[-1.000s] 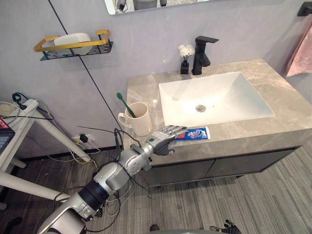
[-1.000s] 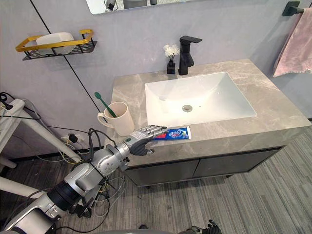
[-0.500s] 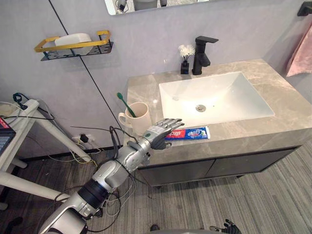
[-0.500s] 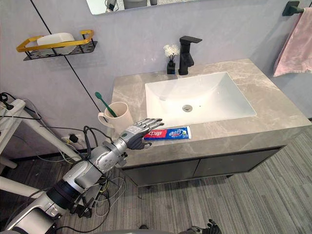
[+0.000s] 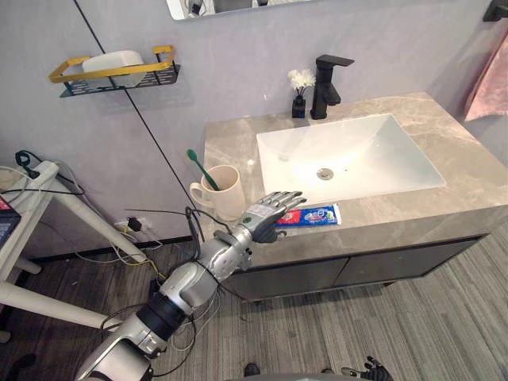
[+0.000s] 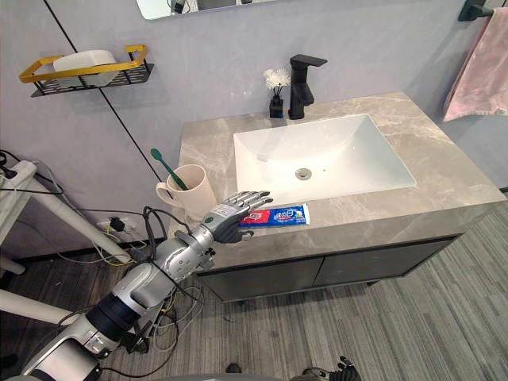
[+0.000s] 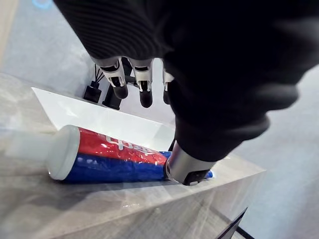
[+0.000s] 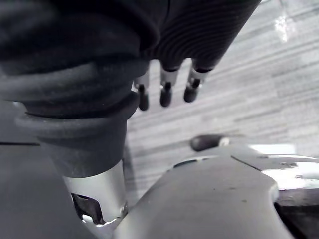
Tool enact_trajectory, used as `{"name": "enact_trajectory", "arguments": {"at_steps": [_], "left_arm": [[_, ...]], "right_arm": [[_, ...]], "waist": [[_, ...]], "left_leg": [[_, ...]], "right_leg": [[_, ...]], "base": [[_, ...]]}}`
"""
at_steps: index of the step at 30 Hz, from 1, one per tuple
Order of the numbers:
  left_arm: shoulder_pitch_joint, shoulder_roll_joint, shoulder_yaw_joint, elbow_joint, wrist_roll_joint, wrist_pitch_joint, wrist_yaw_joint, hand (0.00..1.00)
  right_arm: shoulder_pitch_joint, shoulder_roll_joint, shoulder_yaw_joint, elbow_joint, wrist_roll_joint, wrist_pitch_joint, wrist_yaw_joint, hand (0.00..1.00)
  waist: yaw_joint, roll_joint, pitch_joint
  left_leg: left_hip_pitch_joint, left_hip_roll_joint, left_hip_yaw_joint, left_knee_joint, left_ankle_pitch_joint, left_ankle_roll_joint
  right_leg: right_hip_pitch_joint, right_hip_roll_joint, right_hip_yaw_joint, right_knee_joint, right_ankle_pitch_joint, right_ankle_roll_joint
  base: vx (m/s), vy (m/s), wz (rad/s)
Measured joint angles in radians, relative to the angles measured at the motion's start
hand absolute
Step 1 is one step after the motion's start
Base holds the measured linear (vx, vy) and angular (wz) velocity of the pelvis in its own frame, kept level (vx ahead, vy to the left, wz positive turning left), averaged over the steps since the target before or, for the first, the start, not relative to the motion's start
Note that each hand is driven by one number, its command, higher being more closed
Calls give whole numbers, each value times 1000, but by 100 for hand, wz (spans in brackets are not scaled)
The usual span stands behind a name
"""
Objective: Organize washtable
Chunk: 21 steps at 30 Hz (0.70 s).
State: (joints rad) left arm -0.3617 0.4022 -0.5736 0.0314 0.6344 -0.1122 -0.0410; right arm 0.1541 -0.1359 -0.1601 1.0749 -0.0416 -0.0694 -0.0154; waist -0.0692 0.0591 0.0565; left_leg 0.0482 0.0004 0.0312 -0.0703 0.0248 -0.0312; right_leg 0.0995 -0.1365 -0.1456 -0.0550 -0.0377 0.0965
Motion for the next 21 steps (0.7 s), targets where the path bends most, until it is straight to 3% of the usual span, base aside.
{"name": "enact_trajectory", "arguments": {"at_steps": [21], "left_arm": [[-8,-39,-1,117,8,22,0,0]], "right_arm": [[0,3,-8,-4,0,-2,-1,0]], "waist": [[-9,-2,10]], "left_leg": [[1,2,35,1,-6,0]], "right_leg": [[-15,0,34,-3,10,1]], "base": [[-14,-11,-4]]}}
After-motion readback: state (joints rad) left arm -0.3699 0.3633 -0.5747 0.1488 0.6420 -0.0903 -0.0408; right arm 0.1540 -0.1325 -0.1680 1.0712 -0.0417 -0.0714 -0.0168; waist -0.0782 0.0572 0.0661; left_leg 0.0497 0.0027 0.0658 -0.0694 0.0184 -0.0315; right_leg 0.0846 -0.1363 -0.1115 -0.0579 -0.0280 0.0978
